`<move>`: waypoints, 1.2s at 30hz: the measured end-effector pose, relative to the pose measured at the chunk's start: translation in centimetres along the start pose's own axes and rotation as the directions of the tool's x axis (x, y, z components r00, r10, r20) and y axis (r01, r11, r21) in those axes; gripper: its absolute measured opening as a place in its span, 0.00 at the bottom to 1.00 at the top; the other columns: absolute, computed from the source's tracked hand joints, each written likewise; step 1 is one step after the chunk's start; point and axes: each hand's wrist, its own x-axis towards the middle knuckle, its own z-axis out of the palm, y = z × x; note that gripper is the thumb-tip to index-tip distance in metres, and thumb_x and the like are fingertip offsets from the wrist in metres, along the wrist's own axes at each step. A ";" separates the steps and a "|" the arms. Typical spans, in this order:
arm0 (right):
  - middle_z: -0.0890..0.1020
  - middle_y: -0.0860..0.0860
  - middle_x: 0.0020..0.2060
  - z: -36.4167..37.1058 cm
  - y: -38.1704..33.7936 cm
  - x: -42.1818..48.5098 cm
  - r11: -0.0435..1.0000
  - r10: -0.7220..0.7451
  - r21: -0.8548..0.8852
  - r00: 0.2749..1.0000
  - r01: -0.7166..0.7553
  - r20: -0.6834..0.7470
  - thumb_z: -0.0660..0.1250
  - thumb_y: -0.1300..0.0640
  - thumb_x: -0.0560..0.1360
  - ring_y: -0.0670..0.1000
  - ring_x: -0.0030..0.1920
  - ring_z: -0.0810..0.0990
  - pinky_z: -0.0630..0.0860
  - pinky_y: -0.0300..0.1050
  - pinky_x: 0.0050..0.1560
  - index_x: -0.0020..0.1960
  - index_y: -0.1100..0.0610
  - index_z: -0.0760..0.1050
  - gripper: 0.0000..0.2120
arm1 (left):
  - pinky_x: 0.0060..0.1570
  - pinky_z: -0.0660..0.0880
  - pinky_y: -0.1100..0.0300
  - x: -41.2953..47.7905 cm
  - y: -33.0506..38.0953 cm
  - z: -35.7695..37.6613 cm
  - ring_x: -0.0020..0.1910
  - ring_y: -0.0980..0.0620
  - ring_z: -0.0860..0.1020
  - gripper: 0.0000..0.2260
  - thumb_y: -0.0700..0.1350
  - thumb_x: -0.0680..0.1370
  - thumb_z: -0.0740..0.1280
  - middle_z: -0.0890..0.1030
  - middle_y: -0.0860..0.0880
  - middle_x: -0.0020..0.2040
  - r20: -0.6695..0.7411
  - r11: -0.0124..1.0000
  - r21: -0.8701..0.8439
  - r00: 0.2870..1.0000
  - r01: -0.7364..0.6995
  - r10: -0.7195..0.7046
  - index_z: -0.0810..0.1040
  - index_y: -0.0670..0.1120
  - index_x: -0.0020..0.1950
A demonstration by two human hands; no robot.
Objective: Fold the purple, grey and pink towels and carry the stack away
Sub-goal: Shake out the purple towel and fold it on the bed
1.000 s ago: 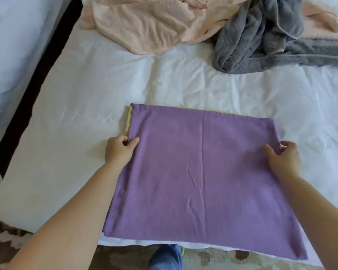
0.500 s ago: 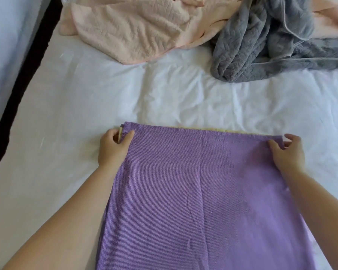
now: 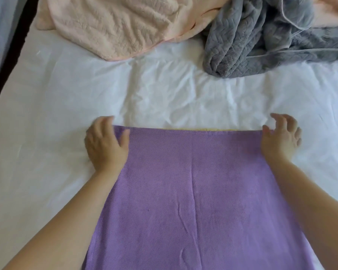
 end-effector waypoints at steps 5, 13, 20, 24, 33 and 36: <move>0.63 0.50 0.74 3.0 -4.2 -8.2 0.875 -0.484 0.081 0.856 0.478 0.181 0.58 0.51 0.79 0.56 0.75 0.59 0.57 0.56 0.72 0.73 0.52 0.65 0.22 | 0.74 0.51 0.45 -3.6 5.2 2.3 0.77 0.49 0.54 0.26 0.60 0.80 0.48 0.57 0.52 0.78 0.471 0.815 -0.057 0.705 -0.576 0.531 0.58 0.53 0.77; 0.51 0.40 0.77 2.9 4.9 -5.4 0.864 -0.296 -0.285 0.876 0.415 0.381 0.39 0.31 0.76 0.45 0.77 0.47 0.44 0.47 0.76 0.77 0.43 0.44 0.33 | 0.75 0.47 0.47 -2.3 0.0 4.2 0.77 0.51 0.52 0.32 0.67 0.78 0.42 0.54 0.54 0.78 0.534 0.832 0.213 0.774 -0.513 0.340 0.51 0.52 0.78; 0.50 0.47 0.77 0.5 2.5 -7.2 0.935 -0.156 -0.273 0.954 0.225 0.255 0.47 0.42 0.80 0.53 0.77 0.45 0.44 0.55 0.76 0.77 0.53 0.52 0.29 | 0.74 0.40 0.45 -4.1 -0.2 0.1 0.78 0.47 0.50 0.31 0.64 0.79 0.42 0.54 0.48 0.78 0.408 0.890 0.317 0.894 -0.327 0.183 0.52 0.47 0.77; 0.46 0.42 0.76 2.3 -2.4 -15.8 0.873 -0.413 -0.051 0.792 0.485 0.449 0.44 0.38 0.79 0.49 0.77 0.41 0.40 0.49 0.75 0.77 0.45 0.47 0.29 | 0.74 0.46 0.44 -11.7 4.9 -0.2 0.78 0.48 0.48 0.29 0.63 0.80 0.45 0.51 0.52 0.79 0.501 0.884 0.034 0.773 -0.466 0.389 0.51 0.53 0.78; 0.51 0.43 0.77 -2.2 9.8 -14.9 0.880 -0.180 -0.342 0.898 0.330 0.402 0.43 0.38 0.78 0.49 0.77 0.47 0.45 0.50 0.76 0.78 0.48 0.48 0.30 | 0.75 0.46 0.47 -12.4 -2.5 -1.2 0.77 0.51 0.53 0.30 0.63 0.79 0.43 0.56 0.52 0.78 0.537 0.879 0.266 0.818 -0.396 0.207 0.53 0.50 0.78; 0.51 0.48 0.77 -3.3 9.0 -16.1 0.932 -0.104 -0.304 0.950 0.196 0.295 0.50 0.43 0.80 0.53 0.77 0.46 0.45 0.53 0.76 0.77 0.52 0.52 0.29 | 0.74 0.46 0.43 -14.5 -0.6 -2.9 0.77 0.44 0.56 0.31 0.62 0.78 0.45 0.59 0.49 0.77 0.449 0.931 0.251 0.884 -0.265 0.131 0.59 0.48 0.77</move>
